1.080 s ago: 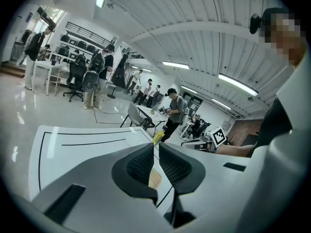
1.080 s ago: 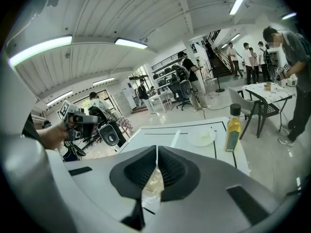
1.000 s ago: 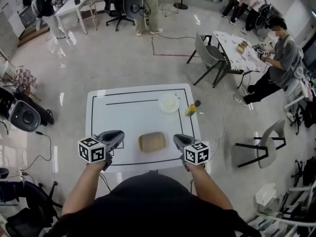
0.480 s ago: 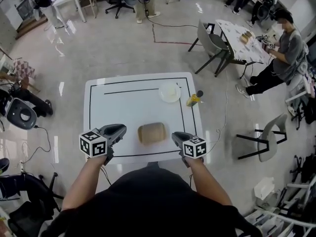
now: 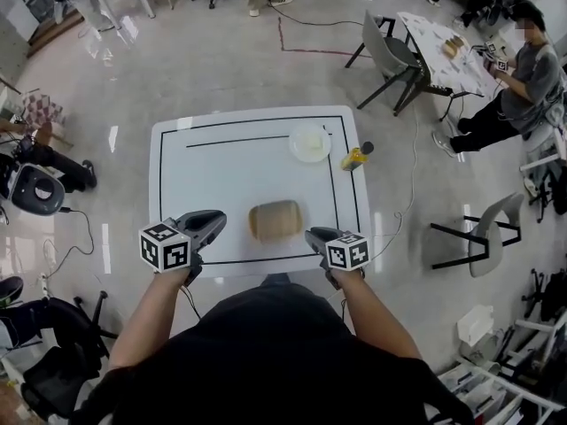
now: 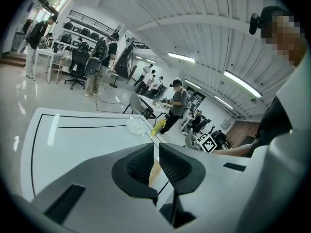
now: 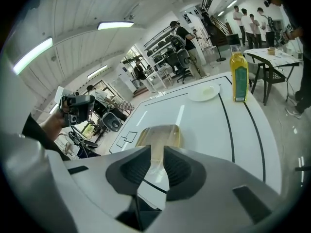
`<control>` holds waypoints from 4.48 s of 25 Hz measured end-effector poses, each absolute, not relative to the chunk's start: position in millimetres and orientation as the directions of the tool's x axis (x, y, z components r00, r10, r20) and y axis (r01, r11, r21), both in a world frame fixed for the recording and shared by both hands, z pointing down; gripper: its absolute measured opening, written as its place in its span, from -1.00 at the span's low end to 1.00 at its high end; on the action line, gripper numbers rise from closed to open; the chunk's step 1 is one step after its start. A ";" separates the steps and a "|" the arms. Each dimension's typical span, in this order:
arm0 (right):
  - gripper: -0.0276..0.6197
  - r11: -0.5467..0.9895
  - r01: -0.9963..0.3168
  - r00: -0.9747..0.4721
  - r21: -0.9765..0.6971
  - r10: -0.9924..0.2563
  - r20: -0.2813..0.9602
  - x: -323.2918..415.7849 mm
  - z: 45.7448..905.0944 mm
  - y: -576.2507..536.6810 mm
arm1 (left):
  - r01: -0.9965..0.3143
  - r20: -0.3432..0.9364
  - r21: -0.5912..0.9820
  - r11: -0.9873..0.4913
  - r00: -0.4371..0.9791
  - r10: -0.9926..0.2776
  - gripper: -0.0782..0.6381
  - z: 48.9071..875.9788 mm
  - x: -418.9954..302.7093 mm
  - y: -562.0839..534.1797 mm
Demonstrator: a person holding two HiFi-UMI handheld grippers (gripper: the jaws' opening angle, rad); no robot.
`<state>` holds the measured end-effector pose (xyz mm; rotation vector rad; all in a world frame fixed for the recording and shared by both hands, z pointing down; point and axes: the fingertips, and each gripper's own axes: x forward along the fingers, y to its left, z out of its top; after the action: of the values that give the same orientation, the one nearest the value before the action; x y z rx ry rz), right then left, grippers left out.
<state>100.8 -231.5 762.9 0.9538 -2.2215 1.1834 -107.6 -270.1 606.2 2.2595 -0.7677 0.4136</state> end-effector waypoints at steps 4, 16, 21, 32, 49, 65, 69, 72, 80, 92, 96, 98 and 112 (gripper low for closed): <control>-0.60 0.380 -0.730 -0.681 -0.568 -0.334 0.652 93.7 776.1 -228.1 | -0.631 0.499 0.530 -0.566 0.772 -0.394 -0.64 616.4 -105.3 -273.6; -0.54 0.334 -0.700 -0.713 -0.631 -0.279 0.643 83.1 806.6 -220.6 | -0.630 0.519 0.548 -0.551 0.772 -0.366 -0.64 636.9 -101.5 -272.9; -0.41 0.330 -0.678 -0.734 -0.657 -0.246 0.633 77.1 819.0 -214.8 | -0.628 0.529 0.556 -0.545 0.772 -0.351 -0.64 645.9 -98.9 -270.3; -0.34 0.316 -0.652 -0.755 -0.690 -0.184 0.629 69.7 840.0 -214.4 | -0.641 0.549 0.562 -0.523 0.762 -0.344 -0.64 659.0 -104.1 -272.9; -0.32 0.206 -0.578 -0.816 -0.790 -0.150 0.558 59.2 857.9 -214.1 | -0.629 0.547 0.595 -0.501 0.773 -0.321 -0.64 671.7 -93.8 -271.5; -0.58 0.203 -0.549 -0.836 -0.811 -0.133 0.533 50.2 858.3 -213.5 | -0.622 0.547 0.606 -0.496 0.778 -0.309 -0.64 677.7 -86.5 -269.8; -0.64 0.191 -0.539 -0.842 -0.820 -0.130 0.523 51.8 860.1 -211.3 | -0.617 0.544 0.613 -0.493 0.782 -0.302 -0.64 677.9 -84.8 -268.2; -0.66 0.180 -0.533 -0.846 -0.827 -0.135 0.516 53.0 861.3 -210.9 | -0.620 0.548 0.613 -0.489 0.780 -0.302 -0.64 680.6 -86.4 -266.7; -0.71 0.173 -0.521 -0.853 -0.836 -0.138 0.503 48.7 856.2 -209.1 | -0.617 0.542 0.614 -0.493 0.783 -0.305 -0.64 677.1 -86.8 -265.8; -0.75 0.166 -0.511 -0.858 -0.844 -0.155 0.489 45.4 845.2 -204.0 | -0.609 0.533 0.614 -0.503 0.789 -0.306 -0.64 673.7 -90.1 -258.6; -0.76 0.162 -0.505 -0.861 -0.848 -0.167 0.480 43.4 840.9 -200.5 | -0.605 0.529 0.612 -0.509 0.792 -0.305 -0.64 671.4 -92.3 -253.7; -0.76 0.159 -0.503 -0.862 -0.850 -0.171 0.478 43.2 838.7 -198.6 | -0.604 0.528 0.610 -0.513 0.792 -0.306 -0.64 669.8 -92.9 -252.0; -0.78 0.189 -0.498 -0.864 -0.846 -0.191 0.466 28.9 815.5 -177.8 | -0.591 0.510 0.598 -0.542 0.802 -0.311 -0.64 648.8 -99.8 -225.9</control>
<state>28.9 -177.8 815.5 0.6589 -2.2095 1.7305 -99.8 -225.9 648.8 2.1766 -0.6623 0.4417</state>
